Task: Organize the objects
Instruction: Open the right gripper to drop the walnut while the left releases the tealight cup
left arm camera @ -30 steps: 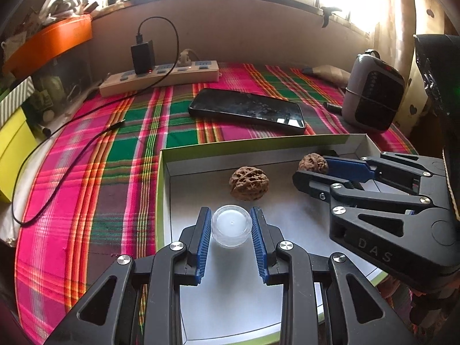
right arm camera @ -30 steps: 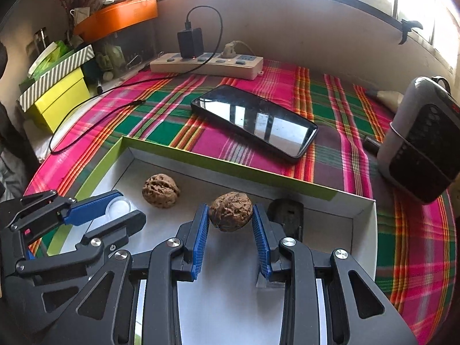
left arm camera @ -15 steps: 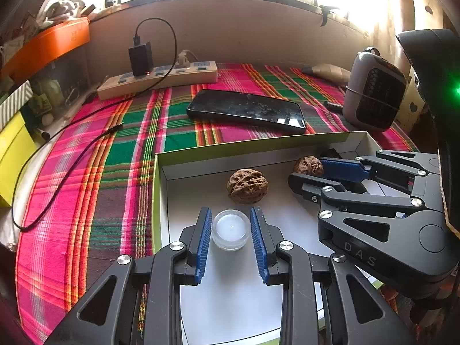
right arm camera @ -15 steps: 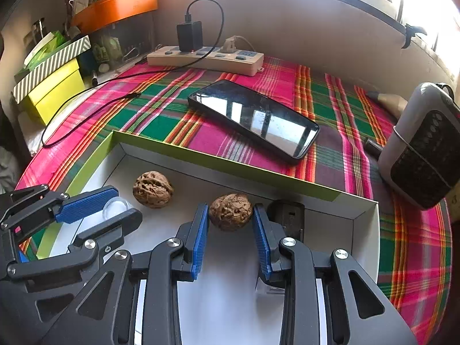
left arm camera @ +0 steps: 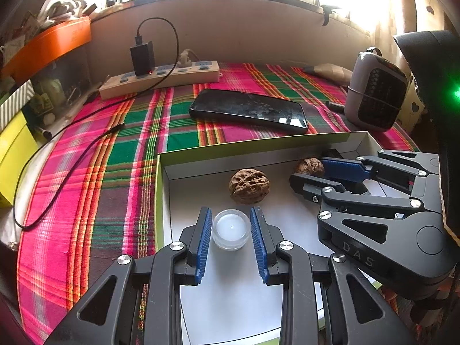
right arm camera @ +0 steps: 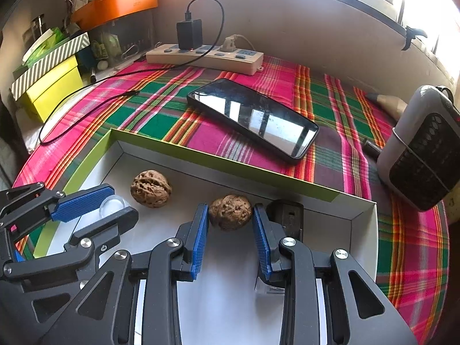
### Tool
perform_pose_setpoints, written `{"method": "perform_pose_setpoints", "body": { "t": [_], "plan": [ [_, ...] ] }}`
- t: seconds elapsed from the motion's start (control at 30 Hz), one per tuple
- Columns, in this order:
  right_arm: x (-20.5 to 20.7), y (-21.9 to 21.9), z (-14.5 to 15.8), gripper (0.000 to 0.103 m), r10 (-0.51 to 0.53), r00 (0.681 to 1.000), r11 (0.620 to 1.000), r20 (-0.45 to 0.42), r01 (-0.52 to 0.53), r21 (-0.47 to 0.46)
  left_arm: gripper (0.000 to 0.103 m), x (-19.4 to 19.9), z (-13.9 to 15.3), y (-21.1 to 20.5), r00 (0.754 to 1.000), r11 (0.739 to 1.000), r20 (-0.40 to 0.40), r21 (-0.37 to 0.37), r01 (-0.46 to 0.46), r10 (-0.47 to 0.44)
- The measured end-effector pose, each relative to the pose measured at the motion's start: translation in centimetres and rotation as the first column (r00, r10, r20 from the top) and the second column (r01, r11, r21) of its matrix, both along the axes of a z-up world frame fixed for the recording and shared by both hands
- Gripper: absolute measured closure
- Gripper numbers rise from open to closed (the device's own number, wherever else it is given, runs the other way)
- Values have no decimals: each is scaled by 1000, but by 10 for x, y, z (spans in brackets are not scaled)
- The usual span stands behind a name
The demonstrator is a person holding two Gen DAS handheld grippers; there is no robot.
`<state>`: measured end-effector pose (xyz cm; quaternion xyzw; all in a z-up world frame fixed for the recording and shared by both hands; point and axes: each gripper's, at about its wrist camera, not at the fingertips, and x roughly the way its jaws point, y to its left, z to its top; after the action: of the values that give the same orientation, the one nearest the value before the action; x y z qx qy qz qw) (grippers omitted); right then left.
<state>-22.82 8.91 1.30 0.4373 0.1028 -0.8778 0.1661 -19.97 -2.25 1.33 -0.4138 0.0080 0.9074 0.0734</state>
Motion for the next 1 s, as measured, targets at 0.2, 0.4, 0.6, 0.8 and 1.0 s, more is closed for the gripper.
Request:
{"method": "perform_pose_setpoints", "body": {
  "t": [0.2, 0.4, 0.6, 0.8, 1.0],
  "plan": [
    [1, -1, -1, 70, -3, 1000, 1000, 2, 3, -5, 77, 0, 0, 0, 1000, 1000, 1, -1, -2, 2],
    [4, 1, 2, 61, -11, 1000, 1000, -6, 11, -20, 75, 2, 2, 0, 1000, 1000, 0, 3, -2, 2],
    [7, 1, 5, 61, -8, 1000, 1000, -11, 8, -24, 73, 4, 5, -2, 1000, 1000, -6, 9, -7, 7],
    [10, 2, 7, 61, -14, 1000, 999, -17, 13, -38, 72, 8, 8, -5, 1000, 1000, -17, 8, -15, 16],
    [16, 4, 11, 61, -19, 1000, 999, -25, 17, -52, 71, 14, 12, -6, 999, 1000, -27, 11, -18, 19]
  ]
}}
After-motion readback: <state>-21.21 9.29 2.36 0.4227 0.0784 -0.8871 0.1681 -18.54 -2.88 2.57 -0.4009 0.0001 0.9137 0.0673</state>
